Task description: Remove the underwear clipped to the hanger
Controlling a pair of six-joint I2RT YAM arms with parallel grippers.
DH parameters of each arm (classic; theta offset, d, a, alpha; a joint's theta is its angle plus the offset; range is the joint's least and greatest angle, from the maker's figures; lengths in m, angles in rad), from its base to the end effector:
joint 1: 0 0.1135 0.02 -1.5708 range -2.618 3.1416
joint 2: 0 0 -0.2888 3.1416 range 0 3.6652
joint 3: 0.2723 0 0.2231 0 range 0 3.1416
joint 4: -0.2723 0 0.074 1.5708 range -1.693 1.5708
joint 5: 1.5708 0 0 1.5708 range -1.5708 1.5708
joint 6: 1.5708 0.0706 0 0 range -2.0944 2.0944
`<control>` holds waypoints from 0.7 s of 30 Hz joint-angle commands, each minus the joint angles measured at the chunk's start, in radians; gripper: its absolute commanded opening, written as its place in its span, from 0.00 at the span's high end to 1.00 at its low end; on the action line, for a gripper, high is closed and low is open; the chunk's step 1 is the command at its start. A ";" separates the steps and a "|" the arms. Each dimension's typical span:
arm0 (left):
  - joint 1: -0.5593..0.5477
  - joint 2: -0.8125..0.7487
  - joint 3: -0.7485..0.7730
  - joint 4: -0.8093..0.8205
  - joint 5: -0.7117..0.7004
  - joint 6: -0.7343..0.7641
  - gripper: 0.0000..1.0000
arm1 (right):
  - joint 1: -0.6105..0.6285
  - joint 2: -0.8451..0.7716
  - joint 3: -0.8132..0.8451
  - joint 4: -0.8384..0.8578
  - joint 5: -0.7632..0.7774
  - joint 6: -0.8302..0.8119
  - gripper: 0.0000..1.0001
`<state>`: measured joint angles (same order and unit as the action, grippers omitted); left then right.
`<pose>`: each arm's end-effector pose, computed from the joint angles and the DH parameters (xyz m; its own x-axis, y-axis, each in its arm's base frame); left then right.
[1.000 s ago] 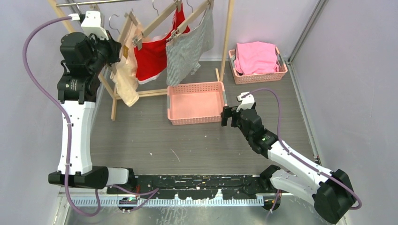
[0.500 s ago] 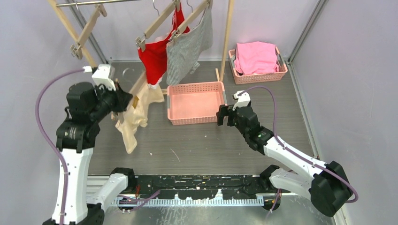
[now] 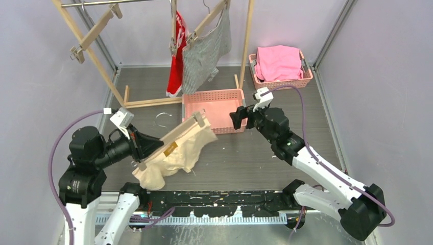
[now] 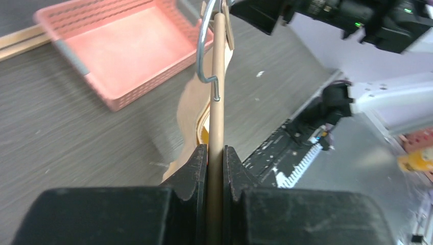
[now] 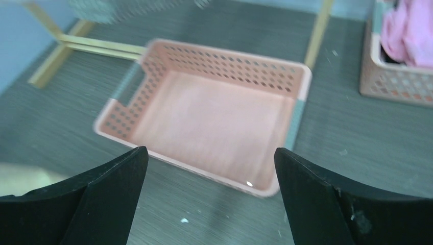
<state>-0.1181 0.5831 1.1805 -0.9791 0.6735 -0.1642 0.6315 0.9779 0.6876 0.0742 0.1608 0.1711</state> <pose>0.0372 -0.0488 0.3949 -0.4739 -0.0724 -0.8776 0.5975 0.7056 -0.3809 0.1859 0.1220 0.3182 -0.2483 0.0266 -0.9683 -0.4204 0.8976 0.1325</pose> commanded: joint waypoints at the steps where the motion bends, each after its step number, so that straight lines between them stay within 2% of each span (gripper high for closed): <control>1: -0.003 -0.056 -0.086 0.243 0.262 -0.087 1.00 | 0.004 -0.065 0.112 0.026 -0.226 -0.040 0.01; 10: -0.004 -0.089 -0.271 0.507 0.325 -0.117 1.00 | 0.004 -0.166 0.170 0.071 -0.513 -0.030 0.00; 15: -0.005 -0.092 -0.333 0.714 0.404 -0.209 1.00 | 0.002 -0.114 0.176 0.156 -0.706 0.029 0.00; 21: -0.005 -0.092 -0.341 0.789 0.437 -0.230 1.00 | -0.004 -0.032 0.191 0.297 -0.860 0.124 0.00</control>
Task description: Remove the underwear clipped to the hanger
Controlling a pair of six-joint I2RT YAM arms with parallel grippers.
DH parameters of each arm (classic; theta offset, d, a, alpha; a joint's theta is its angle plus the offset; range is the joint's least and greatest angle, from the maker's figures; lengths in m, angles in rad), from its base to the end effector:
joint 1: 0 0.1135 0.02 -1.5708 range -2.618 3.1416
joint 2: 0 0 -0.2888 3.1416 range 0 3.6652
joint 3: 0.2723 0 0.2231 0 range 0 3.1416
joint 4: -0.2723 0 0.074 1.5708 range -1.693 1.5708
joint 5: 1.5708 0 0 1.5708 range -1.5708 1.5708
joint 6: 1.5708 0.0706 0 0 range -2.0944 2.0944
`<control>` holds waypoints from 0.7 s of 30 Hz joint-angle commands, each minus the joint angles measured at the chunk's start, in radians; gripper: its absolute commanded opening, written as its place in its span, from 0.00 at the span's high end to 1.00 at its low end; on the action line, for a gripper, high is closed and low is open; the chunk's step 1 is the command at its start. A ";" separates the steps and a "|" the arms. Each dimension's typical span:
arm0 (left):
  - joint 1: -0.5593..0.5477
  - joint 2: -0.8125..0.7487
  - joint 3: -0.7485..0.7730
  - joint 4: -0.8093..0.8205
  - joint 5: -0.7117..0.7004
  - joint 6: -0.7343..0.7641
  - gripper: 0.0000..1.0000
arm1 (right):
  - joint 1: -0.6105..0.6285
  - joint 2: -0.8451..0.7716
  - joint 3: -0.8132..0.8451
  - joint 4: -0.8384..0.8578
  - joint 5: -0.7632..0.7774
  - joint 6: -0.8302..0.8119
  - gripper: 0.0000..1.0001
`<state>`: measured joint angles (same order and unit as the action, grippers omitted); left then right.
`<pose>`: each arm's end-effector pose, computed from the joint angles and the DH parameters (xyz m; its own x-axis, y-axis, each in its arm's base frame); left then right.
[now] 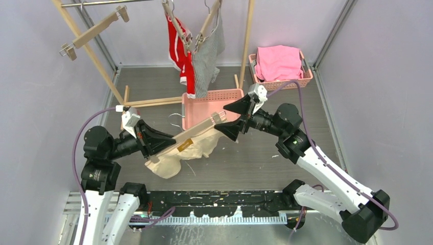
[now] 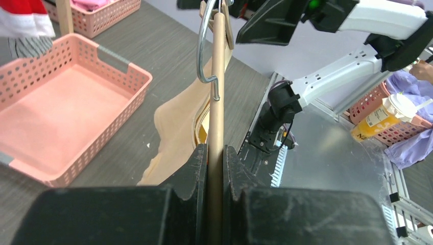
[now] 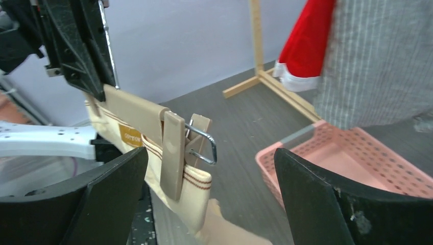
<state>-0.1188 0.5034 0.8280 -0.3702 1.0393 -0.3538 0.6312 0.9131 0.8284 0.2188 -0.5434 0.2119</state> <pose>0.0536 -0.0677 0.3732 -0.3595 -0.1339 -0.9235 0.8428 0.3782 -0.3830 0.1366 0.1451 0.4016 -0.0877 0.1589 -0.9834 -0.9209 0.3634 0.1409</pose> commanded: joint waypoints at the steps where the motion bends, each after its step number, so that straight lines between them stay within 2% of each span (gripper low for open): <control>1: -0.004 -0.010 0.008 0.188 0.073 -0.045 1.00 | -0.004 0.042 0.054 0.172 -0.170 0.098 0.00; 7: -0.004 -0.006 0.002 0.203 0.077 -0.040 1.00 | -0.004 0.088 0.072 0.286 -0.235 0.185 0.05; 14: -0.004 0.003 -0.009 0.203 0.064 -0.024 1.00 | -0.004 0.114 0.090 0.307 -0.254 0.218 0.08; 19: -0.003 0.000 -0.011 0.202 0.053 -0.019 1.00 | -0.004 0.130 0.096 0.310 -0.282 0.235 0.31; 21: -0.004 -0.001 -0.010 0.203 0.049 -0.016 1.00 | -0.004 0.139 0.100 0.309 -0.298 0.241 0.37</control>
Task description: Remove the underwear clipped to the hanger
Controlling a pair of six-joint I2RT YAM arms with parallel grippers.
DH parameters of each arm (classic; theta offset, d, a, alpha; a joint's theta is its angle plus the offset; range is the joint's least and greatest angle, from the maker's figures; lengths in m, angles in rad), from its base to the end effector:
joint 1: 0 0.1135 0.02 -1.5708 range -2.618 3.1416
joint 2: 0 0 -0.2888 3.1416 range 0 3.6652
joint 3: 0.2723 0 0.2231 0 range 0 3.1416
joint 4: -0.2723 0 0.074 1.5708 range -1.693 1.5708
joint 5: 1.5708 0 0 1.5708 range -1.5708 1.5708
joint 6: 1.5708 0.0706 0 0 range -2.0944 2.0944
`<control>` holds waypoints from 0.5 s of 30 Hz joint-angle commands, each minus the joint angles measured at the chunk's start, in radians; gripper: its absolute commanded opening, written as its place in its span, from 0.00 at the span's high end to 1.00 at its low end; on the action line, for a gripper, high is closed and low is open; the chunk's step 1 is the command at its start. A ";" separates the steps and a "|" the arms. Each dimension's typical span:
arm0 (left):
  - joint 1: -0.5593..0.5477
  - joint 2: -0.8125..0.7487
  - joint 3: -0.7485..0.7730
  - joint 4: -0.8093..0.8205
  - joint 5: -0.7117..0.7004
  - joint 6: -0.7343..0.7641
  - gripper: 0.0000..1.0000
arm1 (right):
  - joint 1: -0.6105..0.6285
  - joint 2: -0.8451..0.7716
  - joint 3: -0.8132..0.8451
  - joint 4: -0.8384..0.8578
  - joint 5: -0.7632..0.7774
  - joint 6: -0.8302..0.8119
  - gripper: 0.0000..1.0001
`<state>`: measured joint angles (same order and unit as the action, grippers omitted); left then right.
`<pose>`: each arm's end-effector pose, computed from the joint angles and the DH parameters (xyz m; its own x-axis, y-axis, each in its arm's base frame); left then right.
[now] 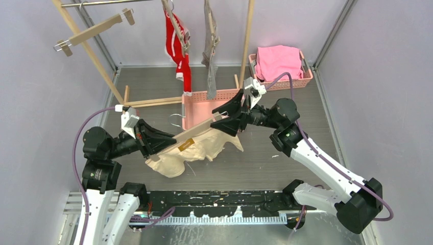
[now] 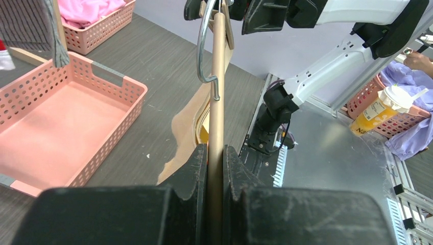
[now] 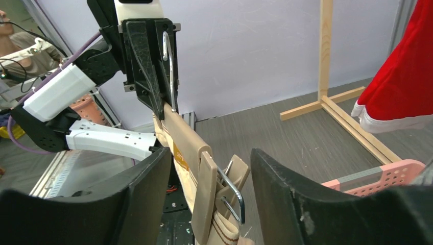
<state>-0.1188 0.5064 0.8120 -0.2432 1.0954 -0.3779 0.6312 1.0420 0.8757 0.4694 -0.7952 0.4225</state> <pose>0.0526 -0.0695 0.3821 -0.2876 -0.1357 -0.9481 0.8922 0.3219 -0.3167 0.1430 0.1670 0.4233 -0.1752 0.2275 -0.9579 -0.9774 0.0765 0.1970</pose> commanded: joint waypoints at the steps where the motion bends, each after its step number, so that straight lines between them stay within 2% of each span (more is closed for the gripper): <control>1: -0.004 -0.005 0.007 0.076 -0.011 0.008 1.00 | -0.004 0.012 0.052 0.058 -0.050 0.032 0.39; 3: -0.003 0.000 0.008 0.076 -0.010 0.009 1.00 | -0.004 0.011 0.048 0.059 -0.055 0.035 0.47; 4: -0.004 0.004 0.009 0.076 -0.012 0.010 1.00 | -0.004 0.009 0.047 0.061 -0.054 0.036 0.54; 6: -0.004 0.006 0.007 0.076 -0.013 0.014 1.00 | -0.005 0.001 0.041 0.061 -0.039 0.039 0.92; 7: -0.003 0.006 0.005 0.076 -0.014 0.016 1.00 | -0.004 -0.006 0.037 0.061 -0.025 0.038 0.98; 9: -0.003 0.009 -0.001 0.076 -0.013 0.016 1.00 | -0.004 -0.019 0.029 0.062 -0.002 0.031 0.99; 12: -0.004 0.007 -0.007 0.076 -0.012 0.019 1.00 | -0.004 -0.035 0.029 0.048 0.030 0.019 0.99; 13: -0.004 0.006 -0.005 0.076 -0.014 0.020 1.00 | -0.004 -0.038 0.031 0.031 0.042 0.009 0.95; 14: -0.004 0.007 -0.004 0.076 -0.017 0.020 1.00 | -0.004 -0.043 0.032 0.012 0.055 -0.001 0.71; 15: -0.003 0.008 0.000 0.076 -0.018 0.020 1.00 | -0.005 -0.049 0.030 -0.002 0.069 -0.010 0.39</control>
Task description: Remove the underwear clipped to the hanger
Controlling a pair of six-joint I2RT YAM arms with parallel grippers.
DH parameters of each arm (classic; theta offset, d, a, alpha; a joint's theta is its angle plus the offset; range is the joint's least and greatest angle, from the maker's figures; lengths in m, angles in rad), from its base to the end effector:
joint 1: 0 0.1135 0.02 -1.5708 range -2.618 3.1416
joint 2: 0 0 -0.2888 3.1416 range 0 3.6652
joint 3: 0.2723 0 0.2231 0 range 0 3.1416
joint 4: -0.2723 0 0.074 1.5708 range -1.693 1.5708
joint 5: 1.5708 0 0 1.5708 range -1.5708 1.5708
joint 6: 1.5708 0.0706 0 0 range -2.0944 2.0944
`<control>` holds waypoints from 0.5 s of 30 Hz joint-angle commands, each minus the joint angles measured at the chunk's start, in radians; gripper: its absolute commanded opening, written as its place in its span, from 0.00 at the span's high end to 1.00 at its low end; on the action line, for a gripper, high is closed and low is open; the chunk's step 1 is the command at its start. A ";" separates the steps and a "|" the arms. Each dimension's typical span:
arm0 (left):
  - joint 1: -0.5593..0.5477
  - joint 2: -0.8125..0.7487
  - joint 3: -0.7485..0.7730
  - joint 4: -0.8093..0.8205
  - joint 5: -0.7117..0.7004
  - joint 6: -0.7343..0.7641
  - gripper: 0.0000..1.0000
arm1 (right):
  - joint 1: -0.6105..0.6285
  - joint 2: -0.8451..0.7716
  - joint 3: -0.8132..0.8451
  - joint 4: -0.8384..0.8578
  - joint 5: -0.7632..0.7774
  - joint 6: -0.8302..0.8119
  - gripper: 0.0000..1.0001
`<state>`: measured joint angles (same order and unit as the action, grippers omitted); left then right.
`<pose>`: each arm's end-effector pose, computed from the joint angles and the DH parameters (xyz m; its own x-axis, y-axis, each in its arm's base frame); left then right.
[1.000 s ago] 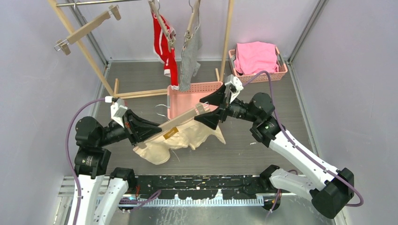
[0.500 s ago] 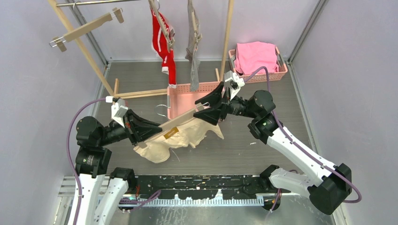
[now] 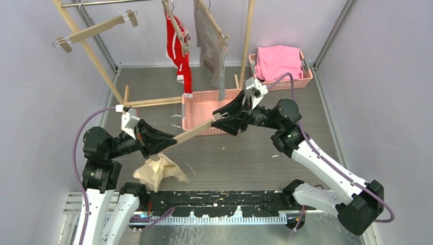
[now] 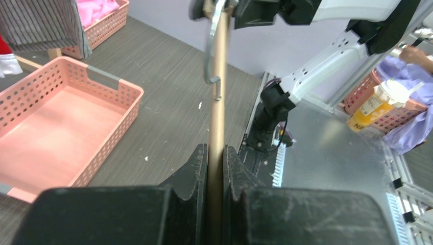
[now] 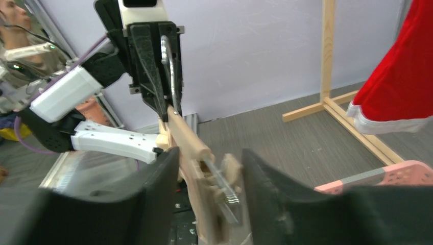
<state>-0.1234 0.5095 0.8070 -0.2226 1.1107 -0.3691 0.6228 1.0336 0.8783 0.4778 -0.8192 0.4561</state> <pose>0.0525 -0.0703 0.3826 -0.2704 -0.1279 -0.9542 0.9048 0.3051 -0.2972 0.1402 0.1642 0.4264 -0.1922 0.2322 -0.9535 -0.9763 0.0536 0.2099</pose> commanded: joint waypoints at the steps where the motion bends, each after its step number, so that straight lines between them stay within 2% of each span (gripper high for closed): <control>1: 0.001 0.007 0.008 0.059 -0.036 0.009 1.00 | 0.005 -0.048 0.016 -0.012 0.107 -0.049 0.17; 4: 0.000 0.017 0.018 0.107 -0.036 -0.016 1.00 | 0.004 -0.078 -0.053 0.039 0.172 -0.035 0.01; 5: 0.000 0.023 0.021 0.122 -0.036 -0.024 1.00 | 0.004 -0.088 -0.087 0.080 0.196 -0.012 0.00; 12: -0.021 0.071 -0.015 0.374 -0.072 -0.178 1.00 | 0.015 -0.005 -0.281 0.514 0.284 0.194 0.01; 15: -0.067 0.110 -0.014 0.431 -0.126 -0.211 1.00 | 0.044 0.058 -0.304 0.649 0.305 0.223 0.11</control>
<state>-0.1455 0.5865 0.7898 -0.0010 1.0546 -0.4915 0.6357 1.0374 0.5915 0.8204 -0.5804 0.5858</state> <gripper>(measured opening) 0.089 0.939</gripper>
